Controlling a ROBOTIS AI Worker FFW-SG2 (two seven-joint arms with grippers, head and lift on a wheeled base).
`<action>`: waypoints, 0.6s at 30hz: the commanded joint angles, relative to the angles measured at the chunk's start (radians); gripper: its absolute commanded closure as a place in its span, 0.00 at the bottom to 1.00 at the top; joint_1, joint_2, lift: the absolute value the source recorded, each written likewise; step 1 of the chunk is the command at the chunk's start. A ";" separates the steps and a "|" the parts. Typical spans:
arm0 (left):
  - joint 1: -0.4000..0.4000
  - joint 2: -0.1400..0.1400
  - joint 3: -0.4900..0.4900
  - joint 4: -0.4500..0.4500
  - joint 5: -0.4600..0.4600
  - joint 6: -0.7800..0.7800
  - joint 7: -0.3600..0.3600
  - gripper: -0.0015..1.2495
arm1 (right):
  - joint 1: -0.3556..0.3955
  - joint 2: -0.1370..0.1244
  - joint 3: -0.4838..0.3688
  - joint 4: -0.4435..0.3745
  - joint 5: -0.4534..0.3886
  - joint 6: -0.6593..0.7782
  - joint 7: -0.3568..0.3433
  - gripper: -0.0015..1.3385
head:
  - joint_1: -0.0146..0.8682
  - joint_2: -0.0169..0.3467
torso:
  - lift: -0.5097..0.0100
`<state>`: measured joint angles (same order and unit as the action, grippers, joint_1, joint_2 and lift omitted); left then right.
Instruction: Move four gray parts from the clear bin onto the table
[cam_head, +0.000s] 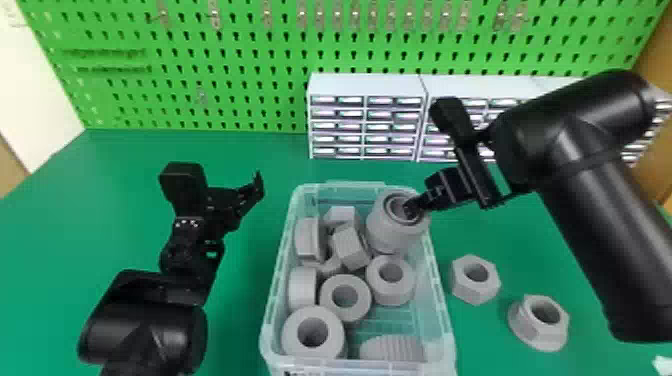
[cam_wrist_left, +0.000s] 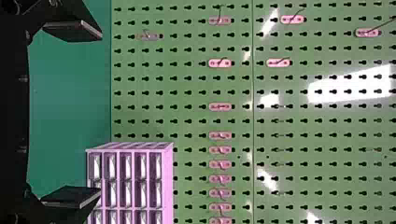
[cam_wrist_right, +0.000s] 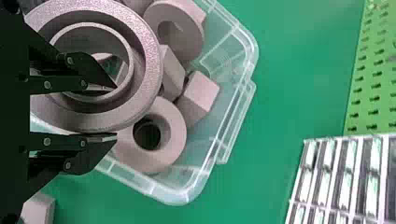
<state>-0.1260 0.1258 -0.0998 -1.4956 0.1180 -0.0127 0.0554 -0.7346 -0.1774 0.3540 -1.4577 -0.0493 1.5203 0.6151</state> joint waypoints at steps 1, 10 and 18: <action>0.000 0.000 -0.003 0.000 0.000 -0.001 0.000 0.10 | 0.012 -0.004 -0.039 -0.015 0.028 0.014 0.000 0.67 | 0.80 0.24 | 0.88; 0.003 0.000 -0.005 0.000 0.000 -0.001 0.001 0.09 | 0.038 -0.008 -0.104 -0.047 0.094 0.040 0.000 0.67 | 0.80 0.24 | 0.88; 0.002 0.000 -0.008 0.000 0.000 -0.001 0.003 0.09 | 0.052 -0.014 -0.119 -0.063 0.112 0.052 0.000 0.67 | 0.80 0.24 | 0.88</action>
<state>-0.1214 0.1258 -0.1030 -1.4956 0.1180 -0.0137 0.0583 -0.6883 -0.1895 0.2397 -1.5132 0.0556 1.5679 0.6151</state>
